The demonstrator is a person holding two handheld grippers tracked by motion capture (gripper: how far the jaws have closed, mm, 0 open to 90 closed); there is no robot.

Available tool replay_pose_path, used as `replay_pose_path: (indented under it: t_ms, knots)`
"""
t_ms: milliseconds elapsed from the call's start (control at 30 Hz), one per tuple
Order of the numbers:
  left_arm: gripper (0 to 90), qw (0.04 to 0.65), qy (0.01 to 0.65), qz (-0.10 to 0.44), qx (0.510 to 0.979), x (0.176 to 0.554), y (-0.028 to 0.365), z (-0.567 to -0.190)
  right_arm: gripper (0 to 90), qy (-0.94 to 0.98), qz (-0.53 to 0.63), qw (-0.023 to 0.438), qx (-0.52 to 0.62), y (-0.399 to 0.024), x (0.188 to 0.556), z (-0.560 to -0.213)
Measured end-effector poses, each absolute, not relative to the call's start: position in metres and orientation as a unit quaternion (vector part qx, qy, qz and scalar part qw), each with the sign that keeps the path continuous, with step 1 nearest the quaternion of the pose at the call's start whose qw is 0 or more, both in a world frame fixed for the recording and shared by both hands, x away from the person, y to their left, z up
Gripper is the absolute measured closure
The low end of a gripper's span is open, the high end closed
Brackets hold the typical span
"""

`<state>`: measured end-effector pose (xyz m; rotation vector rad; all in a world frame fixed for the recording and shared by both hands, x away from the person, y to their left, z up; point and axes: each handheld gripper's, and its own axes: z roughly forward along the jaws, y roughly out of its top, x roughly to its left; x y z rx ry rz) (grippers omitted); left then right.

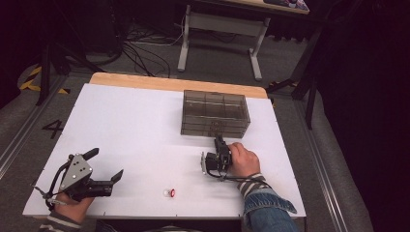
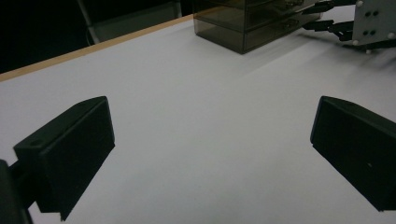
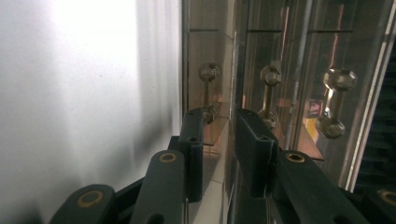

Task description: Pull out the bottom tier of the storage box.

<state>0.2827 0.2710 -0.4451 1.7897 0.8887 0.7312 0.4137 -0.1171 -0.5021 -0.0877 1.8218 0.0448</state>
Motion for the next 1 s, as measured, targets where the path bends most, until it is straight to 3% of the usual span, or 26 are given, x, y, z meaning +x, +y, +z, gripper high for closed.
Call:
replay_pose_path:
  t_ms: [1000]
  knots:
    - [0.4,0.487,0.364,0.298,0.736,0.283,0.271,-0.445,78.3,0.786,-0.009,0.616,-0.040,-0.113,0.430,-0.512]
